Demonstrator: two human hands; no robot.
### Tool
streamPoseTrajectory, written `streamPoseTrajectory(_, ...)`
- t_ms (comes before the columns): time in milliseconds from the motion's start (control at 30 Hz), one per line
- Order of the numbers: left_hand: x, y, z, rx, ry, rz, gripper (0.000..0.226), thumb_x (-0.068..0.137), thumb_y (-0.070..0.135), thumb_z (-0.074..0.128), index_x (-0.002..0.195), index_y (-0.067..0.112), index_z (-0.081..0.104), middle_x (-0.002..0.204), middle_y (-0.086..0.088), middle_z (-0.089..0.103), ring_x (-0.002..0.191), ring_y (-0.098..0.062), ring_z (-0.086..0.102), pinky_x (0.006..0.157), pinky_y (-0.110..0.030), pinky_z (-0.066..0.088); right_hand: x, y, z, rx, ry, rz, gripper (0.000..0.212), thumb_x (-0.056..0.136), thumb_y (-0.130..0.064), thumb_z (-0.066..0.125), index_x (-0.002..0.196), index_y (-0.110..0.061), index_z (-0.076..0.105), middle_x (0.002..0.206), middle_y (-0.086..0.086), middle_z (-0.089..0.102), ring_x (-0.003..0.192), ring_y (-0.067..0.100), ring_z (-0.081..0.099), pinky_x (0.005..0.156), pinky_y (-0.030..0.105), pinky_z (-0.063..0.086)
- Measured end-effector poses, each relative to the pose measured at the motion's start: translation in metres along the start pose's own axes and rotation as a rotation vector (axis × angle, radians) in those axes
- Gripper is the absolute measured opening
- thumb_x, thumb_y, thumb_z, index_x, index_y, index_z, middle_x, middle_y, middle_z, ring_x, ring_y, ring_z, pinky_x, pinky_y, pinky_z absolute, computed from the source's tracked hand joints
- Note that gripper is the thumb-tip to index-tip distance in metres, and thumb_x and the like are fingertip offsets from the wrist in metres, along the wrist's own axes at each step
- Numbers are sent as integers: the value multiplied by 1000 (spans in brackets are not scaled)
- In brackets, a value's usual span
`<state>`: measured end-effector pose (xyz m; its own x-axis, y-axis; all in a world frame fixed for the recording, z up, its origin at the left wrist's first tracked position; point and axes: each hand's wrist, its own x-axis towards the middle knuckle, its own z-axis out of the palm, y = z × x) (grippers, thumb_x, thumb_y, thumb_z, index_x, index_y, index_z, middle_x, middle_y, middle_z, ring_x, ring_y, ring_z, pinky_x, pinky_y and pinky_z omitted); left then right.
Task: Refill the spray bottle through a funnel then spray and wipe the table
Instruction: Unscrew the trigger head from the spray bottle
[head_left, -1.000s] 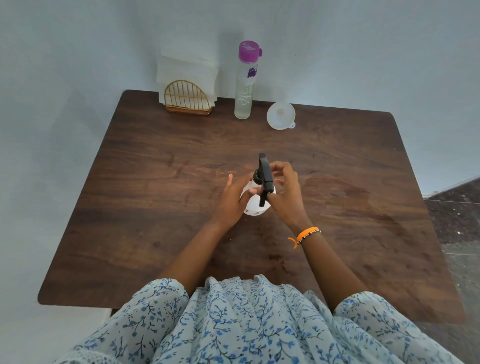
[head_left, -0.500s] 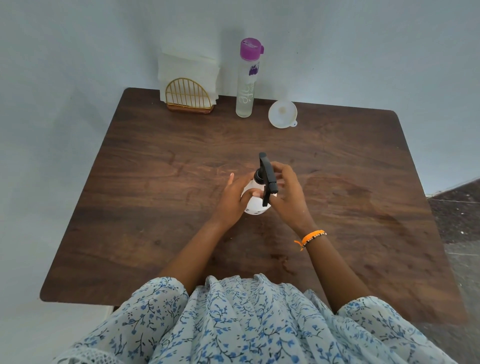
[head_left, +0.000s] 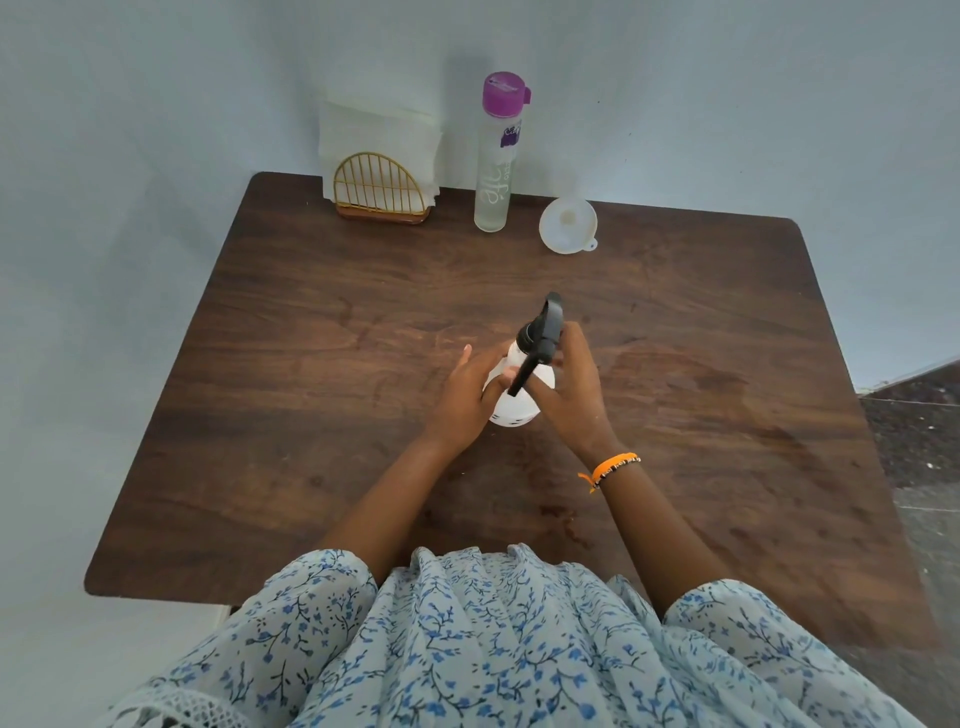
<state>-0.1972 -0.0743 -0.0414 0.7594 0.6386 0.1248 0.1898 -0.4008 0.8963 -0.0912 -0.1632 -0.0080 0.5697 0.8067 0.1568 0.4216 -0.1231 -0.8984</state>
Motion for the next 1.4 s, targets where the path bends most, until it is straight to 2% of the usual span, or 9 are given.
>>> streamPoseTrajectory(133,0,-1,2,-81,0,-64,27,89,8,53,113,18,60,108,8,64,104,-14,58,115,-47,20,4,-7,-2,-89,30,-82,16,81,2,62,95,-3,56,96,5,53,90,28,53,80,40,50)
streamPoseTrajectory(267,-3,-1,3,-111,-35,-160,37,90,30,50,124,18,53,121,4,52,118,-20,49,97,-22,41,4,-14,-6,-121,6,-95,27,78,1,67,104,-1,57,102,0,51,95,27,52,82,32,49)
streamPoseTrajectory(367,-3,-1,1,-98,-49,-145,48,90,39,45,130,13,49,126,-1,53,124,-21,44,102,-32,37,1,-20,-7,-99,-64,-56,41,75,-1,70,113,-7,56,111,2,53,103,26,48,89,34,47)
streamPoseTrajectory(467,-2,-7,0,20,-59,-70,40,95,22,47,132,6,48,131,-14,52,124,-25,45,100,-29,35,-2,-26,-5,-22,-69,-36,51,73,-7,74,118,-21,55,114,-8,55,110,24,46,95,33,43)
streamPoseTrajectory(600,-2,-7,0,-5,-43,-134,36,96,16,47,131,9,49,130,-13,53,126,-27,44,105,-38,35,-1,-31,-1,21,8,-24,36,79,-6,71,112,-17,62,102,-23,52,109,26,49,97,42,45)
streamPoseTrajectory(800,1,-4,0,-44,-42,-95,37,93,21,52,128,13,53,128,-11,58,120,-29,50,102,-48,39,5,-36,-8,94,61,100,31,81,-8,70,112,-9,63,108,-1,58,113,25,51,95,23,45)
streamPoseTrajectory(1000,0,-8,1,-106,-46,-133,42,91,22,56,132,17,48,133,-4,54,117,-17,51,90,-17,42,14,-58,-24,294,168,115,23,83,-5,68,99,-20,62,109,19,64,97,18,62,89,29,51)
streamPoseTrajectory(1200,4,-8,3,-105,-56,-152,42,92,20,55,133,14,48,132,-1,54,118,-16,49,96,-28,42,26,-77,-42,509,292,86,24,85,1,61,110,0,60,93,-4,70,88,4,66,76,18,51)
streamPoseTrajectory(1400,3,-10,3,-95,-75,-154,37,92,21,55,129,24,49,122,16,51,111,-6,47,92,-20,38,41,-97,-66,633,388,47,16,92,-8,56,107,-7,60,95,2,68,95,9,62,77,15,48)
